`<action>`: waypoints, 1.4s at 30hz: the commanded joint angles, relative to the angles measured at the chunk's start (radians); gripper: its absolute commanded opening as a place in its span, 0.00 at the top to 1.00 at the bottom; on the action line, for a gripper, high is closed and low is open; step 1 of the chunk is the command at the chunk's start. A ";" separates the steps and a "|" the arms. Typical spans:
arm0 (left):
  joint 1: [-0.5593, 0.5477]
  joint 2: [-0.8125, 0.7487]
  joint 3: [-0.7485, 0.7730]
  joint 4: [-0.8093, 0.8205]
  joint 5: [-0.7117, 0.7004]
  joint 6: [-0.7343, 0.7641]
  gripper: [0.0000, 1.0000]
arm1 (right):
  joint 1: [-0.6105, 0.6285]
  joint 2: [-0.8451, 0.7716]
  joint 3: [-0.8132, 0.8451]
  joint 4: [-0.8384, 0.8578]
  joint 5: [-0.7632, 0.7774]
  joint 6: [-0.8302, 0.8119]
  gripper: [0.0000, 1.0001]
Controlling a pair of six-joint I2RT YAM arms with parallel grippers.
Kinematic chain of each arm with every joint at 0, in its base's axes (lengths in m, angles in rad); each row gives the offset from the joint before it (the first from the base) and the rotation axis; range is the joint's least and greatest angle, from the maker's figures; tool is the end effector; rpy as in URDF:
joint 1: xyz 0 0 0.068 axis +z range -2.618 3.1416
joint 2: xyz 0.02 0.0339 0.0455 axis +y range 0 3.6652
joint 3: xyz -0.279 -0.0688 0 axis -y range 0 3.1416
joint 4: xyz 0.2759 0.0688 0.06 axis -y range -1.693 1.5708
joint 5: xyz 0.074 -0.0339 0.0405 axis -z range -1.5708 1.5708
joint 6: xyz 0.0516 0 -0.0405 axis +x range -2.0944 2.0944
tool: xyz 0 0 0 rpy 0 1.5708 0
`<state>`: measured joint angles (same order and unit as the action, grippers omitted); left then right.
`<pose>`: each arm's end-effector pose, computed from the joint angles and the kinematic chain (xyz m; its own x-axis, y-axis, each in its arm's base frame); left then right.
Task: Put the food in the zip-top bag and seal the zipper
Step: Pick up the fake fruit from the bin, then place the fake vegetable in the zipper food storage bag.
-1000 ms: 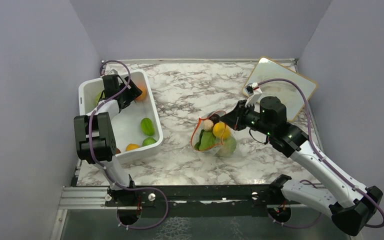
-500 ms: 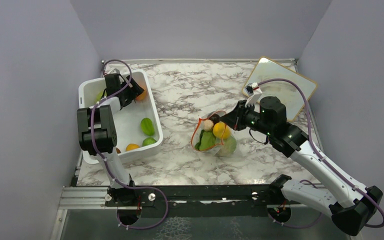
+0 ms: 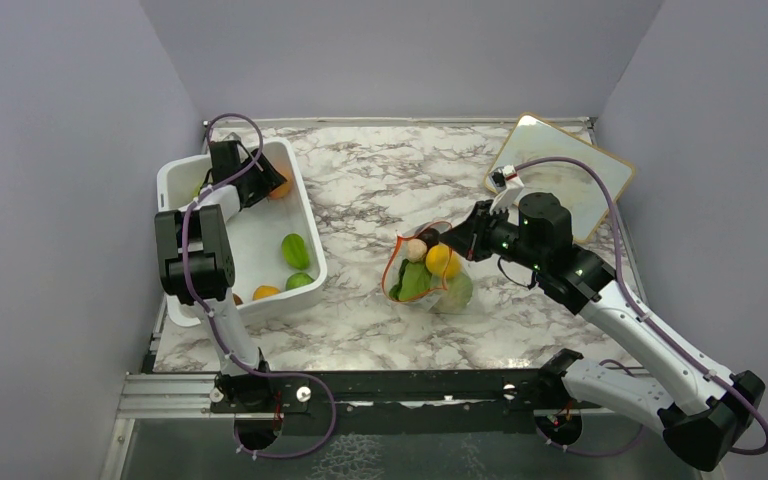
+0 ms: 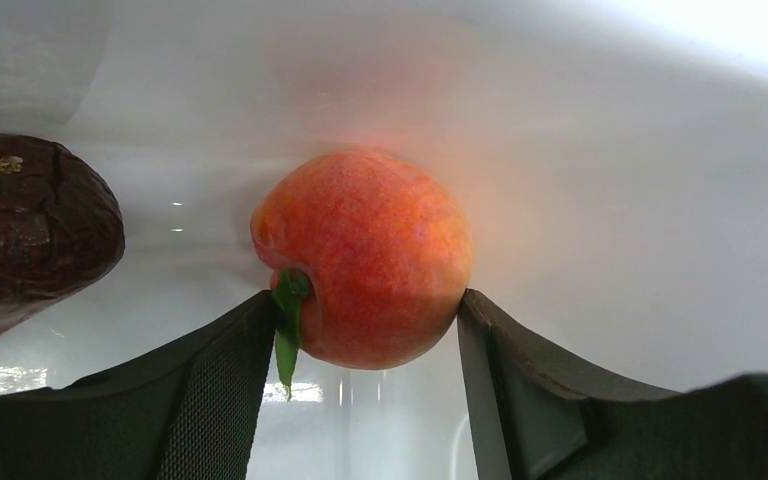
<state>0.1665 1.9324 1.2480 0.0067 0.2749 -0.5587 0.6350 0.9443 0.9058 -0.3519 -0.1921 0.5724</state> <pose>0.4626 0.0635 0.1690 -0.5503 -0.6098 -0.5703 -0.2862 0.7795 -0.5573 0.1952 0.1560 0.3414 -0.6499 0.1816 -0.7380 -0.4430 0.6985 0.5620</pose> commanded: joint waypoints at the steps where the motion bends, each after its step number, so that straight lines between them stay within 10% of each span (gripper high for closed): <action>1: 0.010 -0.002 0.025 -0.038 -0.025 0.029 0.43 | 0.002 -0.015 0.009 0.052 0.005 0.012 0.99; 21: 0.009 -0.363 -0.197 -0.123 -0.086 0.016 0.51 | 0.002 -0.054 -0.054 0.074 -0.011 0.032 0.99; 42: -0.033 -0.907 -0.325 -0.244 0.342 0.002 0.54 | 0.002 0.006 -0.018 0.076 0.024 0.019 0.99</action>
<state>0.1532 1.0916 0.9508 -0.2058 0.4541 -0.5434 0.6350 0.9360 0.8497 -0.3107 -0.1925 0.5972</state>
